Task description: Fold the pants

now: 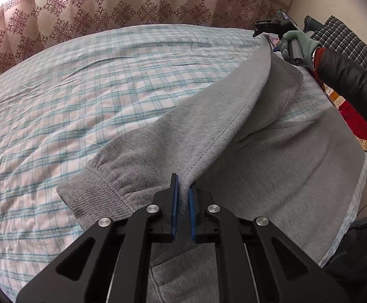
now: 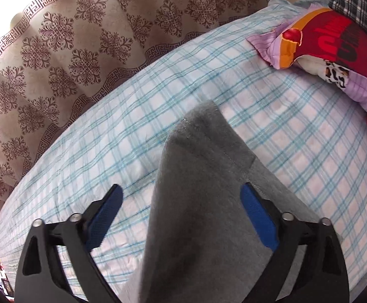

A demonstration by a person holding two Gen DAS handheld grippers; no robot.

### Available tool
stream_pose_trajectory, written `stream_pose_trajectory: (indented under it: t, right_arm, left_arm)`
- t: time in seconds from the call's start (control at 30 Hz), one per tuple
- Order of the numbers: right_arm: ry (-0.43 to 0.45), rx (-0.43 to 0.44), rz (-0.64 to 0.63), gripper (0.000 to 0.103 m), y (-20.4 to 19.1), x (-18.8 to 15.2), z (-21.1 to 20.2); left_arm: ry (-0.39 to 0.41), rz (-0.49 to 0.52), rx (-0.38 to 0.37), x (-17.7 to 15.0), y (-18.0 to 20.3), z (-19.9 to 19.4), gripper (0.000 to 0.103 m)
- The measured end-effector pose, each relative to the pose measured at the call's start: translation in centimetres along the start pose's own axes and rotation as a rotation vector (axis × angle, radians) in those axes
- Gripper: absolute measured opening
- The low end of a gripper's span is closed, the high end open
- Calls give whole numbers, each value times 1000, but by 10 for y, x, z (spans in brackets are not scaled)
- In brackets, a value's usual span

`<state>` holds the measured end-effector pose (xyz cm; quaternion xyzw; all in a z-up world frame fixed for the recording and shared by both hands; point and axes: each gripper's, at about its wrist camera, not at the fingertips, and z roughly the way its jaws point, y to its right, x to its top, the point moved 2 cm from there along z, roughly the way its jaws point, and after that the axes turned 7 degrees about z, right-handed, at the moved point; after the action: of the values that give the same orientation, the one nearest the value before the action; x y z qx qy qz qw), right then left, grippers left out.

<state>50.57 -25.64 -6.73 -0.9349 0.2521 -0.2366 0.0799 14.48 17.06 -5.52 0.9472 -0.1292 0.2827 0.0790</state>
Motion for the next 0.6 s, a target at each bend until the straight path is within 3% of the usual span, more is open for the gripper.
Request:
stream_pose_trajectory:
  t: [0.07, 0.1, 0.13, 0.27, 0.37, 0.6]
  right_arm:
    - [-27, 0, 8, 60, 4, 0, 5]
    - [-37, 0, 9, 54, 5, -1, 6]
    - [-47, -21, 5, 39, 8, -2, 6]
    - [-23, -74, -19, 12, 23, -5, -11]
    - [15, -62, -31, 5, 36, -4, -38]
    - [93, 12, -45, 4, 56, -11, -122]
  left_arm:
    - [7, 2, 5, 0, 0, -4, 7]
    - [10, 3, 10, 0, 0, -6, 7]
    - [15, 1, 14, 1, -1, -9, 7]
    - [34, 2, 38, 3, -3, -18, 7]
    - [48, 2, 59, 5, -6, -26, 7]
    - [108, -5, 116, 11, -16, -54, 7]
